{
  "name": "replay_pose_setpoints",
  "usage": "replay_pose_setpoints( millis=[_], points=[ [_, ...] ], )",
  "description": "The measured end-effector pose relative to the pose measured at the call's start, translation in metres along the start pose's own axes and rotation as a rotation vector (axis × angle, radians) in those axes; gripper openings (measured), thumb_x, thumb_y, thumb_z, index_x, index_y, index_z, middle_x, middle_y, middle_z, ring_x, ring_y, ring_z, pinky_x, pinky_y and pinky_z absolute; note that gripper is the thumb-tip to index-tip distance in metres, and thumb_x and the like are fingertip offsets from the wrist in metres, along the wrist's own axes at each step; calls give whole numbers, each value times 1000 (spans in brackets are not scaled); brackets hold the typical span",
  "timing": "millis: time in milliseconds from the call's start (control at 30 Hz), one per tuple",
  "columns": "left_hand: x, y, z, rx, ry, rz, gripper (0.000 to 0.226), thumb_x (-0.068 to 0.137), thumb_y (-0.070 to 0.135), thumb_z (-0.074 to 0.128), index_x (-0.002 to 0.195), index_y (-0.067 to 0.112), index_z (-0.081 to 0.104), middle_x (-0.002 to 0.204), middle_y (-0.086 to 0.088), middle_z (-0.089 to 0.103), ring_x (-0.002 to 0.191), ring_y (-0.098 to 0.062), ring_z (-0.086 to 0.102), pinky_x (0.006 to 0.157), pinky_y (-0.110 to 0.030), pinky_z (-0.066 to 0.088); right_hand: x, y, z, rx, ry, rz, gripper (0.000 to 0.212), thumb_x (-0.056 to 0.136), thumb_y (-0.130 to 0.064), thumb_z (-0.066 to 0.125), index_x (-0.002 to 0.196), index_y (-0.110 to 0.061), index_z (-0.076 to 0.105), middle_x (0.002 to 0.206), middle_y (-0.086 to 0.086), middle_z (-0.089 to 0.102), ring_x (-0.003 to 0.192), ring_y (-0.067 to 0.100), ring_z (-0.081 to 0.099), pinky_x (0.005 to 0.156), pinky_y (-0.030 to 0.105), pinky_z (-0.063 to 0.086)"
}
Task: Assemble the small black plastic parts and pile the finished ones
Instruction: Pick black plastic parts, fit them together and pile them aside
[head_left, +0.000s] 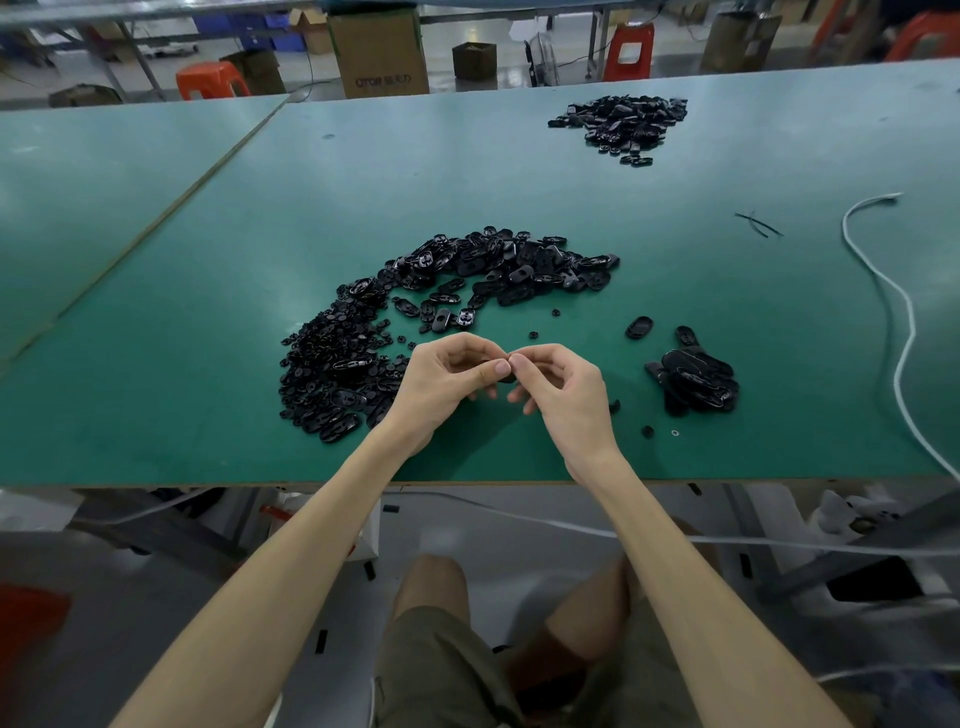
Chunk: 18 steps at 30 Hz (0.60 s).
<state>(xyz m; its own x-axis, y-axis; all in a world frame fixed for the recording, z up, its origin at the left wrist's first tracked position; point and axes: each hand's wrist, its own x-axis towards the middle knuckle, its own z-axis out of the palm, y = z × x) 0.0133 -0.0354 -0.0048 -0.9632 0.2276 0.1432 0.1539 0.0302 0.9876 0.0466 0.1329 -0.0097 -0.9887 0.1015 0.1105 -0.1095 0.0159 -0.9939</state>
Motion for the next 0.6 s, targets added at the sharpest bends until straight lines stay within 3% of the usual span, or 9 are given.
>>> replay_pose_setpoints(
  millis=[167, 400, 600],
  points=[
    [1, -3, -2, -15, -7, 22, 13, 89, 9, 77, 101, 5, 75, 87, -7, 76, 73, -17, 69, 66, -23, 53, -1, -1, -1, 14, -8, -6, 8, 97, -19, 72, 100, -12, 73, 83, 3, 78, 72, 13, 72, 61, 24, 52],
    [1, -3, -1, -10, -32, 12, 19, 91, 5, 75, 110, 8, 76, 99, -9, 79, 90, -19, 75, 71, -22, 56, -1, 1, -3, 52, 49, 9, 7, 93, -6, 74, 97, -12, 74, 80, 2, 78, 69, 12, 70, 59, 23, 52],
    [0, -1, 0, 22, -28, 6, 16, 90, 7, 77, 106, 9, 77, 96, -6, 79, 87, -13, 73, 69, -21, 56, -1, 1, -4, 84, 64, 11, 6, 93, -4, 74, 94, -10, 75, 78, 6, 77, 68, 12, 67, 59, 23, 51]
  ],
)
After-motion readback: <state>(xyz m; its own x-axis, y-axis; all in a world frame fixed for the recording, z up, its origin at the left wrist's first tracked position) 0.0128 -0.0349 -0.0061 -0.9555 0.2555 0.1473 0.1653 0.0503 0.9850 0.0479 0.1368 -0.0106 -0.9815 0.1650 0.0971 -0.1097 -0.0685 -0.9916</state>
